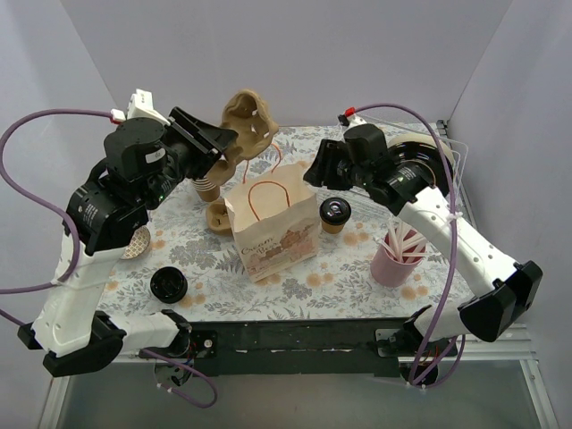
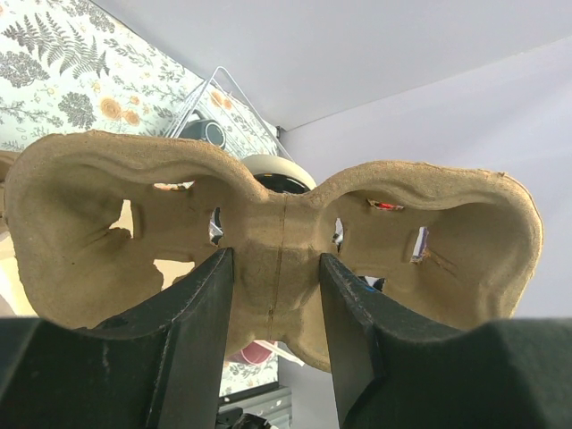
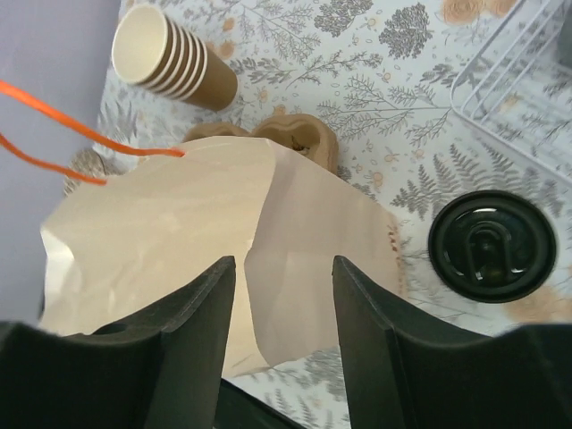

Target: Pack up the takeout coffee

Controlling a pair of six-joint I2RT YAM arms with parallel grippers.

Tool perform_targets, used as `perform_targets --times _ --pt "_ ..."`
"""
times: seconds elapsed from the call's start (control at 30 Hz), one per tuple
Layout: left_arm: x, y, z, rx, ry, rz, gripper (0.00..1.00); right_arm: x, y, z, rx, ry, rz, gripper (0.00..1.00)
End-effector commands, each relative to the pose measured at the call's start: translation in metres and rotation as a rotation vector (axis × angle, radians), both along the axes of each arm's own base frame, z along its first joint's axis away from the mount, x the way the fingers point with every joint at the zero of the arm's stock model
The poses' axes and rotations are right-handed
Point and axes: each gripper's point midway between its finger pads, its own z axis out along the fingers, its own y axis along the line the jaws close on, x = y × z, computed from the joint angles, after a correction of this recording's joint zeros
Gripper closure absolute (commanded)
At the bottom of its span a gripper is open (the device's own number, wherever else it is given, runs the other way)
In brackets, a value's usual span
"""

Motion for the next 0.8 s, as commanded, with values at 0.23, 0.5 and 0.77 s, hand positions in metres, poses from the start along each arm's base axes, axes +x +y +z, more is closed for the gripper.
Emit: perform_targets --times 0.23,0.5,0.77 --pt "-0.02 -0.01 -0.012 -0.167 0.14 -0.039 0.81 -0.023 0.02 0.036 -0.072 -0.265 0.461 0.48" --pt "-0.018 -0.061 -0.025 -0.364 0.251 -0.2 0.83 -0.021 0.014 0.032 -0.106 -0.243 0.436 0.52" --pt "-0.017 -0.06 -0.064 -0.386 0.3 -0.17 0.83 -0.021 0.005 0.022 -0.132 -0.239 0.404 0.58"
